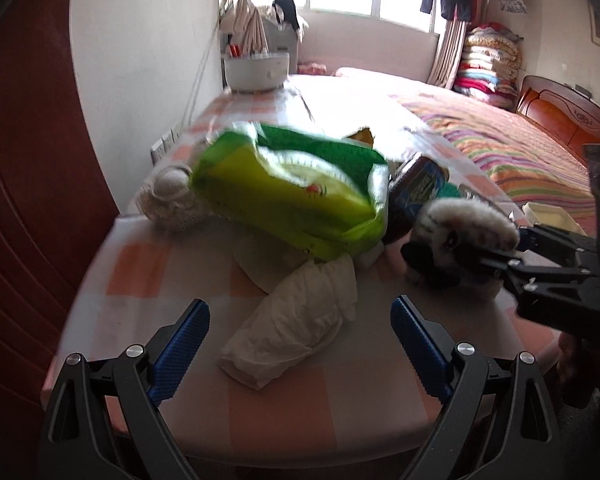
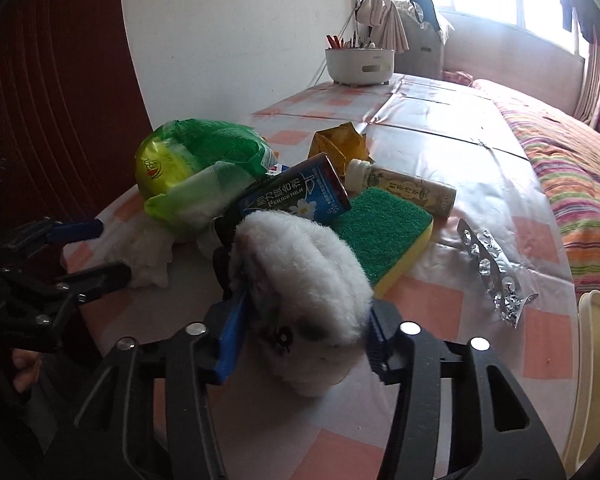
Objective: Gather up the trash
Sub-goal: 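Grasp the white fluffy toy with the right gripper while the left grasps the white plastic bag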
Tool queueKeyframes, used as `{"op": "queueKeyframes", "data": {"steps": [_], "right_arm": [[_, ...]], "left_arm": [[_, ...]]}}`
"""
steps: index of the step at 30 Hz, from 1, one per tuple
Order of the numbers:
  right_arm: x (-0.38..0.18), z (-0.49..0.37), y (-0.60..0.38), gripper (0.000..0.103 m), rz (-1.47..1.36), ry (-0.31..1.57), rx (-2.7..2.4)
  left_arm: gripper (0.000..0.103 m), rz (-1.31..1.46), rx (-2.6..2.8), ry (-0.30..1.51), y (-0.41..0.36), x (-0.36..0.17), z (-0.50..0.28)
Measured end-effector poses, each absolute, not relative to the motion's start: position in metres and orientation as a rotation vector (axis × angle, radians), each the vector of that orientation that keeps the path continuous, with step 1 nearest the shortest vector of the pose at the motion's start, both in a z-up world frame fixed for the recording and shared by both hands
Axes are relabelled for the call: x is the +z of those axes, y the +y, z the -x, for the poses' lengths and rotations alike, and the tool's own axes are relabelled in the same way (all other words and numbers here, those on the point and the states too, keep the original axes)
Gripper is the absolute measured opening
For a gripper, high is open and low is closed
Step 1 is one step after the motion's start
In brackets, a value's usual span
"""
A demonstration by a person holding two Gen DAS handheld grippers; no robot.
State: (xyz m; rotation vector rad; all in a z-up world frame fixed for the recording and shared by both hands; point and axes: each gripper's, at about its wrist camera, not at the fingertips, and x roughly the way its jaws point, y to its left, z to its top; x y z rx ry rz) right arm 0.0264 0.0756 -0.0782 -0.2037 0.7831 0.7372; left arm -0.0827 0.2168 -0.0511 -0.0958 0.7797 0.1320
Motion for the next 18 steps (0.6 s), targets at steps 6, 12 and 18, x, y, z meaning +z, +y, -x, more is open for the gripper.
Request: {"op": "queueKeyframes", "data": {"steps": [6,12,18], "right_arm": [[-0.063,-0.018,0.063,0.040,0.159,0.705,0.743],[-0.051,-0.022,0.043,0.042,0.088,0.658,0.696],[-0.046,-0.026,0.030,0.042,0.058,0.626,0.662]], "left_arm": [[0.089,0.131,0.166,0.816,0.222,-0.063,0.075],[0.048,0.171,0.184,0.862,0.226,-0.072,0.068],[0.037,0.183,0.133,0.871,0.214,-0.068,0.064]]}}
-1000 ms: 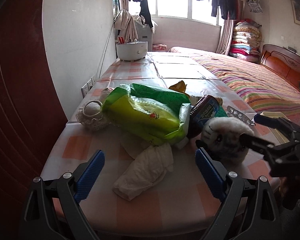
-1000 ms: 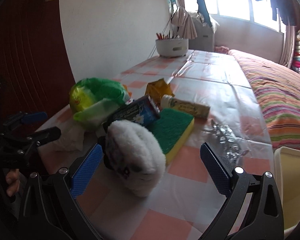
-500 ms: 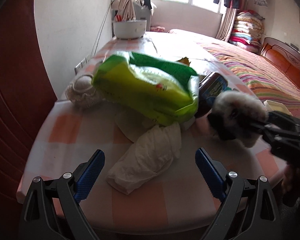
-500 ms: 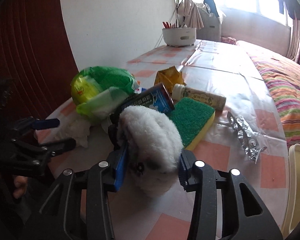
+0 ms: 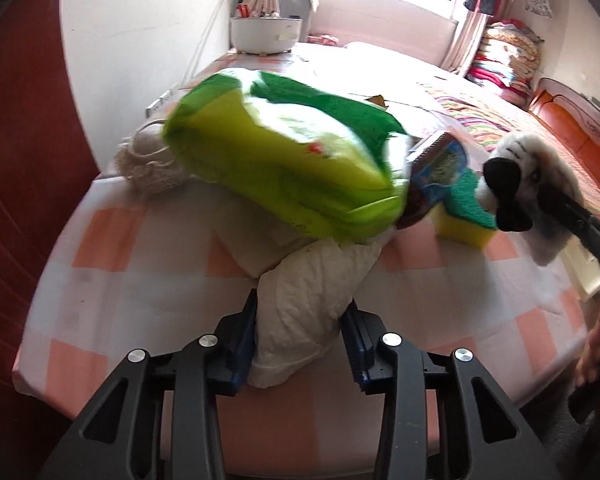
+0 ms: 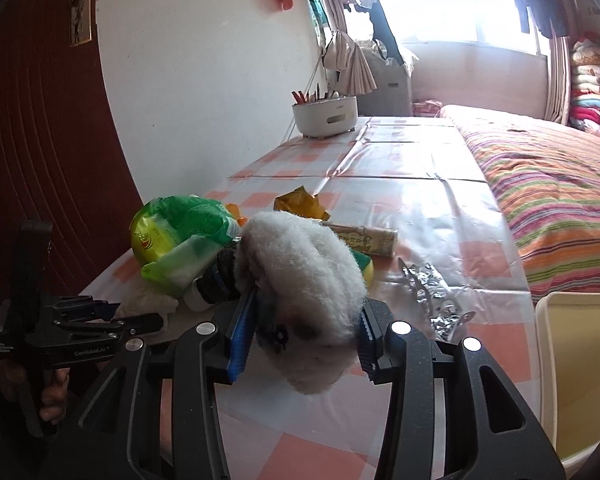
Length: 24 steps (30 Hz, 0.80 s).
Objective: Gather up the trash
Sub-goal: 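Grasp the white fluffy toy with the right gripper while the left grasps the white plastic bag, then carry both items over the cream bin and open both grippers to drop them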
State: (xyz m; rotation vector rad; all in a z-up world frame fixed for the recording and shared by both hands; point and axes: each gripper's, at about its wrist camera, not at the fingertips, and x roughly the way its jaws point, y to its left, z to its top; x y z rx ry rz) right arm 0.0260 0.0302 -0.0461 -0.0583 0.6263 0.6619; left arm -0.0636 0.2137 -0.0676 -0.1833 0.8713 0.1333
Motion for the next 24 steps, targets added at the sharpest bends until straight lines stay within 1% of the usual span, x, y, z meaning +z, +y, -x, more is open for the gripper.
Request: {"op": "queueKeyframes", "data": {"steps": [24], "right_arm": [[-0.035,-0.033,-0.041,0.043,0.000,0.577,0.496]], "left_arm": [[0.037,0.116,-0.041,0.799,0.127,-0.036,0.023]]}}
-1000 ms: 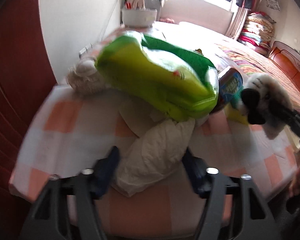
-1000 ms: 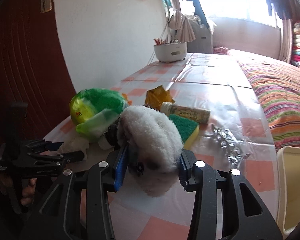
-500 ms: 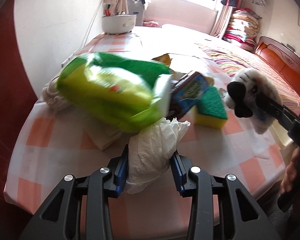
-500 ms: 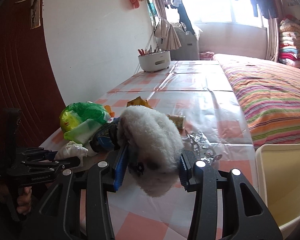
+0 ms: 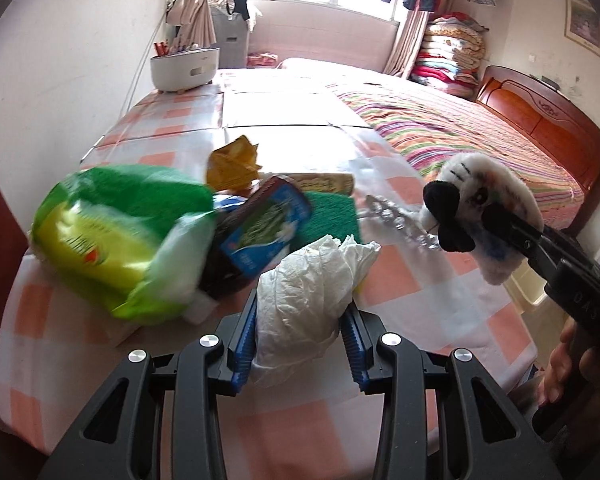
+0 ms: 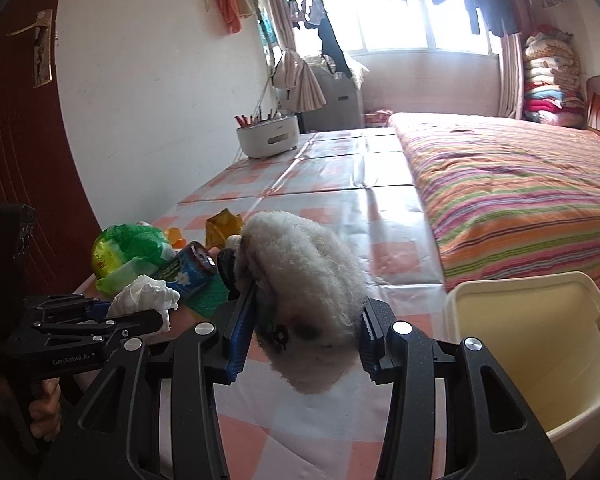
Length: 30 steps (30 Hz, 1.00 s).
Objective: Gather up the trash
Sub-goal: 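Carry both items over the cream bin and open both grippers to drop them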
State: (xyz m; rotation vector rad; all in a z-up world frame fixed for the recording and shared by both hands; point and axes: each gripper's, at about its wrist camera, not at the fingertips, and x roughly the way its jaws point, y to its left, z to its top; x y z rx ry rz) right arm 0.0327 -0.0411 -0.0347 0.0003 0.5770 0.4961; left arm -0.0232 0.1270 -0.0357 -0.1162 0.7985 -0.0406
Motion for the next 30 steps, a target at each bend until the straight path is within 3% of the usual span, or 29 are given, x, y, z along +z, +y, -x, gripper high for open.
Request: {"op": "queueKeyframes", "data": {"steps": [30], "right_arm": [[-0.037,-0.029,-0.180,0.044,-0.135,0.557,0.143]], "left_arm": [[0.037,0.076,-0.231,0.818,0.002,-0.034,-0.033]]}}
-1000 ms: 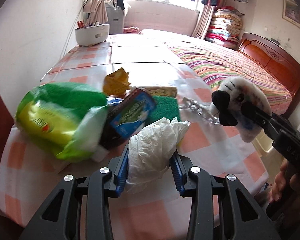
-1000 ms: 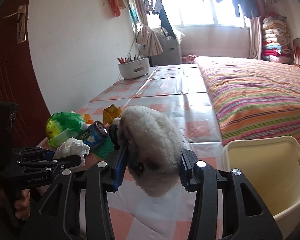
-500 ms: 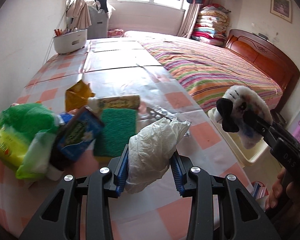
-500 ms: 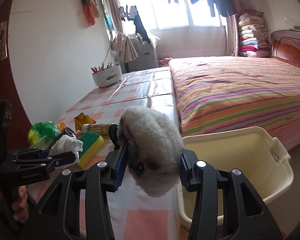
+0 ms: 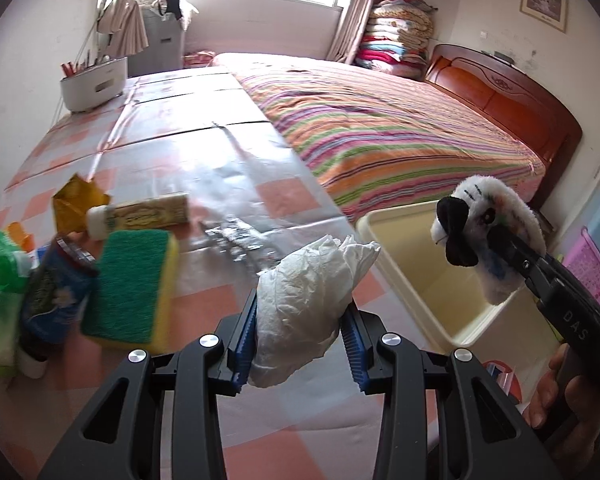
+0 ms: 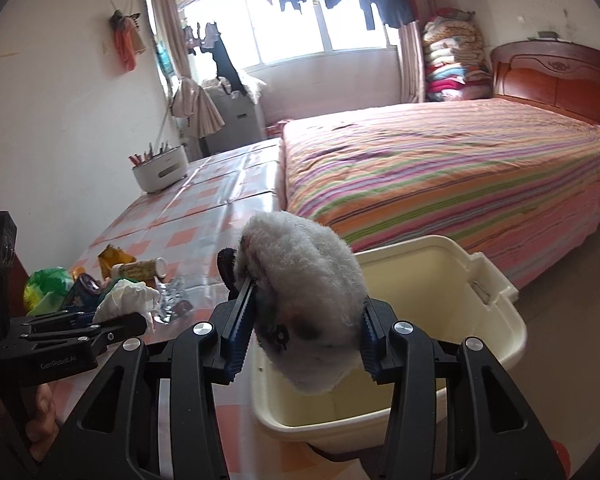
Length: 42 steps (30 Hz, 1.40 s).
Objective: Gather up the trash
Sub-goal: 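Carry both items over the cream bin and open both grippers to drop them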
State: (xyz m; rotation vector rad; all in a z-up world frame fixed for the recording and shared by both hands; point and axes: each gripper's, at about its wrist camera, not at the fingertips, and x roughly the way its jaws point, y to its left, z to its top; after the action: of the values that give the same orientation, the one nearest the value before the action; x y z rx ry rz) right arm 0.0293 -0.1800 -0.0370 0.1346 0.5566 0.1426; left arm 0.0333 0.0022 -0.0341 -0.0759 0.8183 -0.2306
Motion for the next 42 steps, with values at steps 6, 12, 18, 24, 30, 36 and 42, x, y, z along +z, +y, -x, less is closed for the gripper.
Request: {"op": "queueKeyframes", "data": {"steps": [6,12,18,24,30,36,42], "right_arm": [[-0.041,-0.031,-0.203,0.045,-0.169,0.567,0.081],[-0.041,-0.031,-0.217,0.046,-0.193,0.565,0.036],[-0.041,-0.034,-0.227,0.048,-0.217,0.564,0.001],[-0.040,-0.038,-0.235,0.050,-0.246,0.560,-0.022],[-0.040,-0.038,-0.244,0.053,-0.294,0.544,-0.034],[-0.036,-0.032,-0.246,0.055,-0.306,0.509,-0.037],[-0.032,-0.030,-0.243,0.055,-0.317,0.486,-0.019]], "left_arm": [[0.037,0.065,-0.267,0.816,-0.025,-0.034,-0.041],[0.037,0.041,-0.299,0.811,-0.052,-0.033,-0.048],[0.037,0.038,-0.330,0.803,-0.072,-0.031,-0.056],[0.037,0.059,-0.344,0.823,-0.083,-0.035,-0.069],[0.043,0.067,-0.362,0.843,-0.089,-0.039,-0.079],[0.078,0.059,-0.399,0.788,-0.097,-0.035,-0.078],[0.083,0.037,-0.398,0.778,-0.097,-0.036,-0.075]]}}
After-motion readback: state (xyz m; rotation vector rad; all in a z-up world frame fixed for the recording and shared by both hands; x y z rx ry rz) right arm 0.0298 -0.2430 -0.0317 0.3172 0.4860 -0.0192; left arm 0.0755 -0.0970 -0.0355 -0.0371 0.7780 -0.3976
